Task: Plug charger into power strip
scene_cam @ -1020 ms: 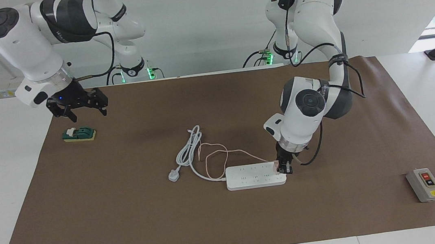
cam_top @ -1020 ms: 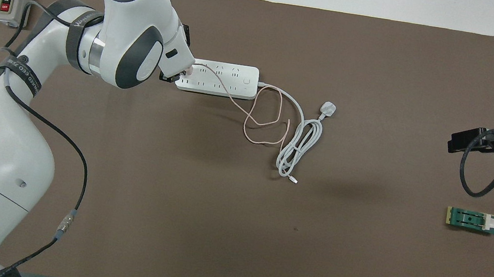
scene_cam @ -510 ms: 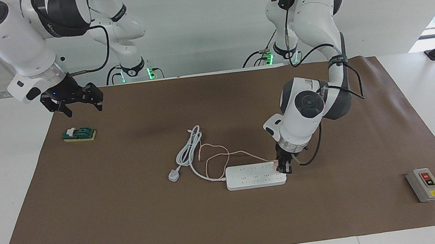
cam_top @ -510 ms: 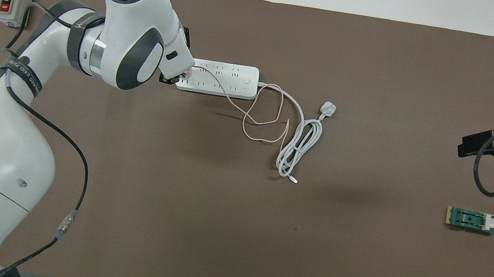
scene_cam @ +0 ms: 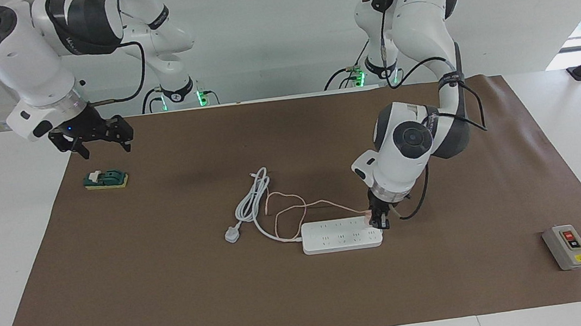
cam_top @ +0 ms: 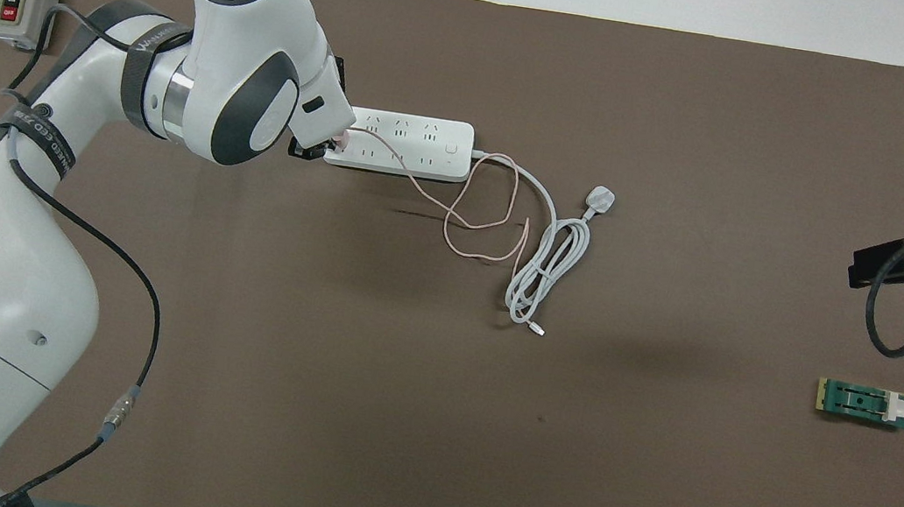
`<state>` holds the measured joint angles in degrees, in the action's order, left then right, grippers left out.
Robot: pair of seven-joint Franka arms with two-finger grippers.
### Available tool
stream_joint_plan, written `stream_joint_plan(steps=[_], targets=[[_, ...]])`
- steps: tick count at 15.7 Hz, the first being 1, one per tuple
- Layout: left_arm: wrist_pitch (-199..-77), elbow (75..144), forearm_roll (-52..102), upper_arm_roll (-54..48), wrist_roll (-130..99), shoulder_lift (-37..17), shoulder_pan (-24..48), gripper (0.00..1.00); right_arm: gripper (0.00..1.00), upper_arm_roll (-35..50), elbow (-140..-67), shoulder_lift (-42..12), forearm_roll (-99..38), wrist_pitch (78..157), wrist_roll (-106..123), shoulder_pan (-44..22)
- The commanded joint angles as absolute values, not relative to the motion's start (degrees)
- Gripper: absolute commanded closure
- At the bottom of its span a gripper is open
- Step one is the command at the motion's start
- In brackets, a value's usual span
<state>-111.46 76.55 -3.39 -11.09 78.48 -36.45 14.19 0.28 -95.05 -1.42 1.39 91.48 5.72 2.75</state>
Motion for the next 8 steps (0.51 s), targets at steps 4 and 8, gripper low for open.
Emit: stream_joint_plan(steps=[4,8], targets=[[-111.4,79.9,-3.7,-11.3,76.9,-34.6,14.2,1.0,0.0,1.0,-95.3,-1.3,2.3,92.5,5.7,3.4],[-112.4,79.9,-3.7,-11.3,76.4,-34.7,14.3,1.0,0.0,1.0,-95.3,-1.5,2.2,94.7,5.5,3.6]])
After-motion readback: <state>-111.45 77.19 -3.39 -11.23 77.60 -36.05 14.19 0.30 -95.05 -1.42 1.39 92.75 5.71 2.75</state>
